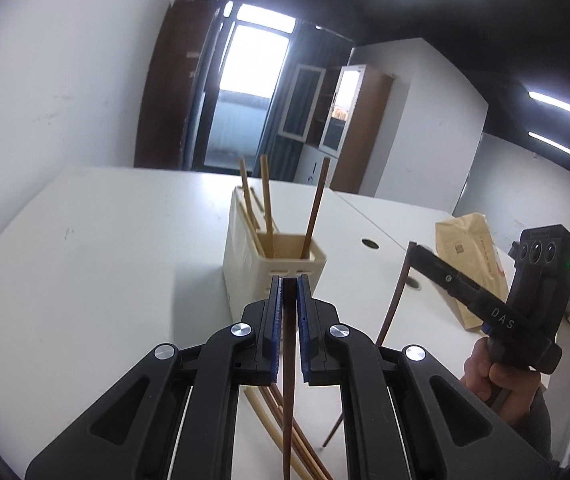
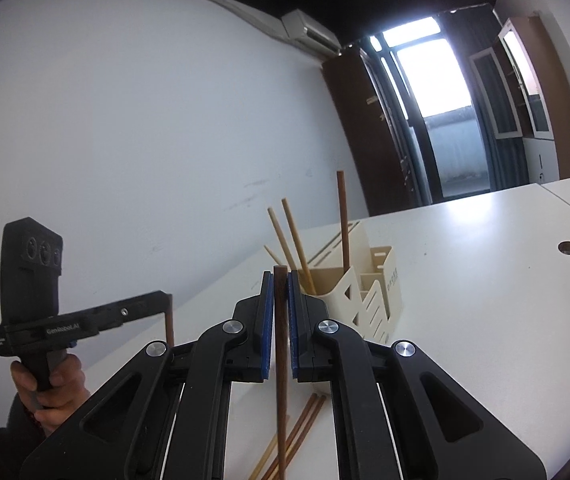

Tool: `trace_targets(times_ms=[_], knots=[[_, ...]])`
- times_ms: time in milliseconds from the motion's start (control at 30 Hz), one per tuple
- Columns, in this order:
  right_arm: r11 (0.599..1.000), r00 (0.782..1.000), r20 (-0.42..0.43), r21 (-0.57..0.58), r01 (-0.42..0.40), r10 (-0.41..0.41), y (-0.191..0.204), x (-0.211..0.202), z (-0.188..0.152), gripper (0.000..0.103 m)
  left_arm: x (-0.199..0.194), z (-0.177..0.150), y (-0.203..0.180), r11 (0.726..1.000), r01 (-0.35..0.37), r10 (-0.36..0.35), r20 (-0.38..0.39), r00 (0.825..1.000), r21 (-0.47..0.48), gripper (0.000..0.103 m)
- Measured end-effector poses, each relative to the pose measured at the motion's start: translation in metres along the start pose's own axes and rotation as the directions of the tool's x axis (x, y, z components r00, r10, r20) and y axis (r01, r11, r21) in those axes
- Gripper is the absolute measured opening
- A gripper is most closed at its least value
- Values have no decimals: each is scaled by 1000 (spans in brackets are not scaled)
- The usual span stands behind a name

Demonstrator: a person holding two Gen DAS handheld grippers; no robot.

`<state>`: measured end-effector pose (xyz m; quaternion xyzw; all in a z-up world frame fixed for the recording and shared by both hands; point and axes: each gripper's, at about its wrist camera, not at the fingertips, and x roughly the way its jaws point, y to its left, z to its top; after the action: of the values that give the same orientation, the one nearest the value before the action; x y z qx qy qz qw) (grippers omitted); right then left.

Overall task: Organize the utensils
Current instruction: 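Lift both dark chopsticks upright and carry them above the cream holder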

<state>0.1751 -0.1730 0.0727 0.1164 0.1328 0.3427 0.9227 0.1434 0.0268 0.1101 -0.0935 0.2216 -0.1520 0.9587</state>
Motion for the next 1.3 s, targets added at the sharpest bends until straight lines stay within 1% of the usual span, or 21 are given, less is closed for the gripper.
trace_targets(times_ms=[133, 233, 500, 833, 1000, 1100, 1200, 1300], knots=[[1000, 1000, 24, -18, -3, 4, 4, -7, 4, 7, -7, 10, -9, 1000, 1, -1, 17, 1000, 19, 7], [1000, 1000, 24, -22, -6, 6, 6, -9, 4, 7, -8, 13, -15, 1000, 8, -9, 22, 1000, 29, 7], [1000, 999, 32, -29, 8, -7, 5, -14, 3, 7, -2, 10, -17, 1000, 12, -12, -2, 1000, 28, 7], [999, 999, 30, -30, 13, -12, 11, -15, 10, 7, -22, 27, -24, 998, -15, 12, 43, 999, 55, 7], [998, 999, 28, -50, 37, -35, 16, -12, 23, 7, -32, 43, -35, 996, -38, 32, 74, 997, 84, 7], [996, 999, 34, -78, 45, -42, 25, -10, 34, 7, -37, 55, -40, 995, -29, 21, 92, 996, 97, 7], [994, 998, 49, -101, 46, -41, 34, -12, 45, 7, -43, 66, -45, 994, -20, 6, 128, 992, 107, 7], [994, 995, 89, -103, 44, -35, 38, -19, 59, 7, -48, 77, -51, 993, -20, 1, 156, 988, 117, 7]])
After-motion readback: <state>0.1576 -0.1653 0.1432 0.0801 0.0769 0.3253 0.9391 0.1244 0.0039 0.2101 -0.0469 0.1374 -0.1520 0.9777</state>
